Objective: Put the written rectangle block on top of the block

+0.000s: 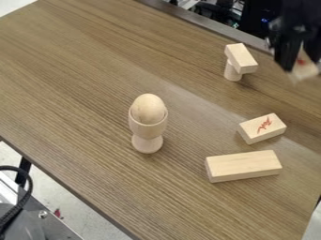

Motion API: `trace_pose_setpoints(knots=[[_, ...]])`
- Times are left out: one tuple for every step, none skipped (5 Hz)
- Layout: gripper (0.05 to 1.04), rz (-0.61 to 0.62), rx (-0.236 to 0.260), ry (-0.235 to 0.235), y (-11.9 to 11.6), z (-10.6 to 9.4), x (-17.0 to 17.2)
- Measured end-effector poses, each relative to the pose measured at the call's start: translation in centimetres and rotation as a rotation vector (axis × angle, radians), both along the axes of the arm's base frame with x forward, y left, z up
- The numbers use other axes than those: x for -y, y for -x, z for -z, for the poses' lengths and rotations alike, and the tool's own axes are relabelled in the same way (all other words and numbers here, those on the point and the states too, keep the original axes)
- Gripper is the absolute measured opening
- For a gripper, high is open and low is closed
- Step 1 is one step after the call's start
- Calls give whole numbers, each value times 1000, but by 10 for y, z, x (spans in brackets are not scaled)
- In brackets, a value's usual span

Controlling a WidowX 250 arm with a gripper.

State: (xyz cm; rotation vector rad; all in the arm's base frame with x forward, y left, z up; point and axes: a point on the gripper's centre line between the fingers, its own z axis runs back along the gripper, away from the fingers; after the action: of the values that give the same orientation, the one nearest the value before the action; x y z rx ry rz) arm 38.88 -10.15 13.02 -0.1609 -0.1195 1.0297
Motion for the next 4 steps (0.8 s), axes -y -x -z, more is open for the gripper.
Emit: trace_pose_setpoints(knots=[[546, -48, -25, 34, -12, 1, -22], [546, -27, -97, 33, -17, 19, -31], [546, -21, -180, 22, -21, 30, -41], [546, -17, -207, 35, -28, 31, -46]])
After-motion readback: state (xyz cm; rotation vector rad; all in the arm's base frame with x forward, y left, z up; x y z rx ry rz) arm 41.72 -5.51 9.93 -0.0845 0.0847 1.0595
